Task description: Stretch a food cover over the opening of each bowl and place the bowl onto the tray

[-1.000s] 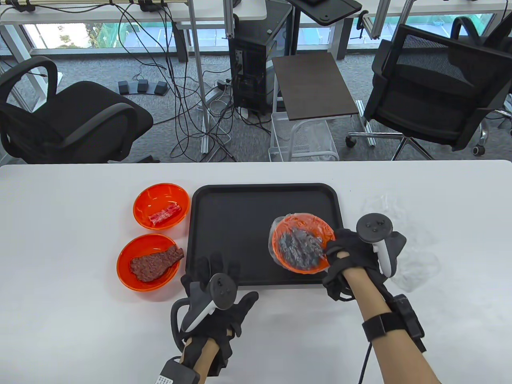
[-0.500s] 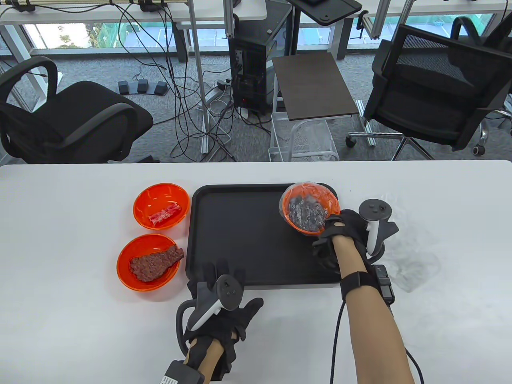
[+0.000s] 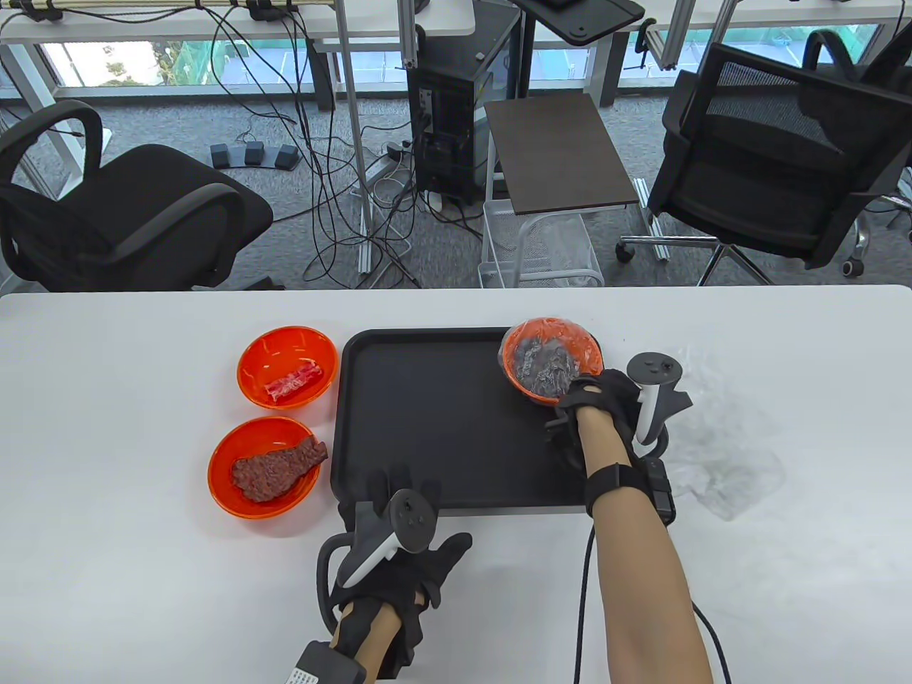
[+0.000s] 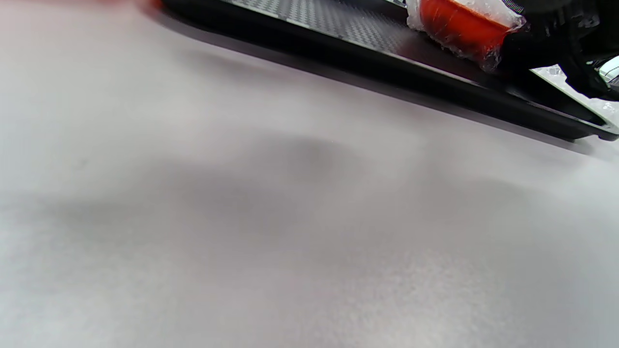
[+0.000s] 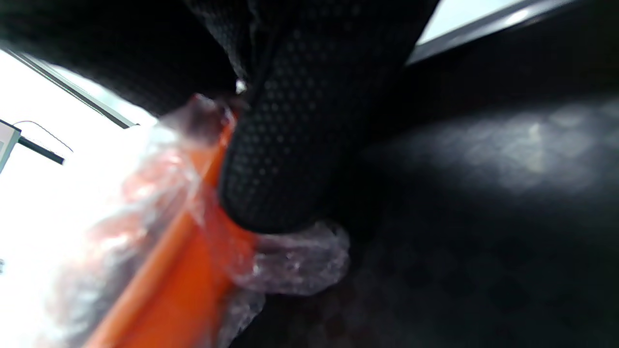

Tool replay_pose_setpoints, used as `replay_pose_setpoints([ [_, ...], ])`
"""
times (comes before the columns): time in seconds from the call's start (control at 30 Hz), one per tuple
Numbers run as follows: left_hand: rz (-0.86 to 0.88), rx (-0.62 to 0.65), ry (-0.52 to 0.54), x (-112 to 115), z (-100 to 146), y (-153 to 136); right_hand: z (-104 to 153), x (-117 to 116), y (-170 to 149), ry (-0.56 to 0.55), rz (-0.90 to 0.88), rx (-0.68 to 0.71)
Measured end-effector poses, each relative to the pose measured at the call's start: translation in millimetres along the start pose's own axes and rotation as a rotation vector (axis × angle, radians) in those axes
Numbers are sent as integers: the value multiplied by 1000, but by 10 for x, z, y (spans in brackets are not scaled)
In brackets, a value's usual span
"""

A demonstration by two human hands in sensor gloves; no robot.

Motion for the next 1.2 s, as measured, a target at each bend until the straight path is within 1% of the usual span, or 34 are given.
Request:
replay_pose_setpoints([
  [0.17, 3, 3, -2, 3, 3, 1, 44, 49, 17, -3, 2, 28],
  [0.27, 6, 6, -5, 8, 3, 0, 104, 143, 27, -19, -15, 60],
  [0.4, 14, 9, -13, 17, 1, -1, 258, 362, 87, -19, -63, 153],
  [0.5, 12, 13, -21, 27, -1, 6, 392, 525, 143, -11, -54, 231],
  [0.57, 12, 16, -27, 33, 0, 7, 499, 601, 144, 46, -15, 263],
  [0.63, 14, 16, -31, 38, 1, 1, 612, 679, 132, 61, 0, 314],
  [0.7, 24, 15, -41, 46, -2, -12, 739, 745, 94, 80, 51, 369],
  [0.73, 29, 13, -42, 47, -3, -17, 835, 775, 68, 82, 75, 429],
  [0.8, 31, 13, -43, 47, -3, -17, 984, 796, 3, 99, 146, 498],
  [0.9, 23, 12, -40, 50, -4, -1, 1255, 768, -146, 127, 324, 635],
  [0.93, 18, 13, -41, 56, -5, 12, 1356, 744, -219, 144, 405, 701],
  [1.03, 3, 12, -39, 70, -11, 41, 1603, 674, -469, 152, 588, 834],
  [1.13, -18, 10, -39, 87, -20, 58, 1738, 626, -699, 170, 677, 910],
  [1.17, -25, 22, -50, 96, -26, 66, 1755, 611, -747, 190, 687, 918],
  [1.2, -23, 31, -61, 110, -29, 76, 1777, 586, -810, 237, 698, 910],
])
Point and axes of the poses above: the tracker on the back of each hand, its own y axis roughly to the thumb side, its own z axis roughly from the fingertips to the wrist, x = y × z, the point moved 4 cm from there along -z, roughly from the wrist to the fingertips, and after that the axes turned 7 degrees about -z, right-handed, at the moved point
